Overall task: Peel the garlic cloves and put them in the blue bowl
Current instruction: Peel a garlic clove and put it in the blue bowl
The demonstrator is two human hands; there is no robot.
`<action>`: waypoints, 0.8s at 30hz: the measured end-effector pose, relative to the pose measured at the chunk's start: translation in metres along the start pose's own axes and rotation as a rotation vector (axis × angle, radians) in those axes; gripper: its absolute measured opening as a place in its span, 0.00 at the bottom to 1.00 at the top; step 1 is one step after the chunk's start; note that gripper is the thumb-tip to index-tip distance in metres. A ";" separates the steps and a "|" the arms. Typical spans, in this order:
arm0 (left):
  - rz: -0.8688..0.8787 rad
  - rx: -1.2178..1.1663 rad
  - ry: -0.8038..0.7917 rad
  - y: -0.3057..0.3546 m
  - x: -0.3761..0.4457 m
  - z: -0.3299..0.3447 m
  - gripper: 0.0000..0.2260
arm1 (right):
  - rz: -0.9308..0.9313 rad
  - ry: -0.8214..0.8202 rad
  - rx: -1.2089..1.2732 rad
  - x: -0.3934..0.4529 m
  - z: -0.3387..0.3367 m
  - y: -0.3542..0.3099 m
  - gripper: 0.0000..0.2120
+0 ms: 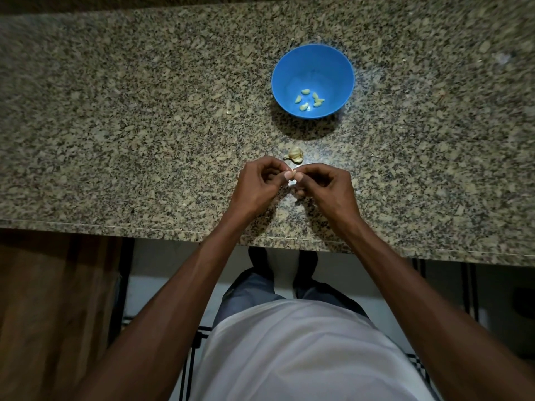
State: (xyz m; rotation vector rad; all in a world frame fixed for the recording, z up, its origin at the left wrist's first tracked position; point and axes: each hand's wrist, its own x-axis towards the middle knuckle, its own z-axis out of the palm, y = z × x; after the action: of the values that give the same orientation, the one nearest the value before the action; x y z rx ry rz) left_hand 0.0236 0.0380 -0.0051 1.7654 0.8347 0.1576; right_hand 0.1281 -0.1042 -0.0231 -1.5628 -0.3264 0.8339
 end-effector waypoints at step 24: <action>-0.008 0.135 -0.277 0.012 -0.005 0.001 0.10 | 0.026 -0.043 0.080 0.003 -0.012 -0.003 0.12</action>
State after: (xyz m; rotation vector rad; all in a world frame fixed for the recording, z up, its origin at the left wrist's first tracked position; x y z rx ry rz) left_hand 0.0260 0.0327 0.0066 1.8578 0.6634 -0.1499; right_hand 0.1386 -0.1107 -0.0217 -1.4793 -0.3007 0.8909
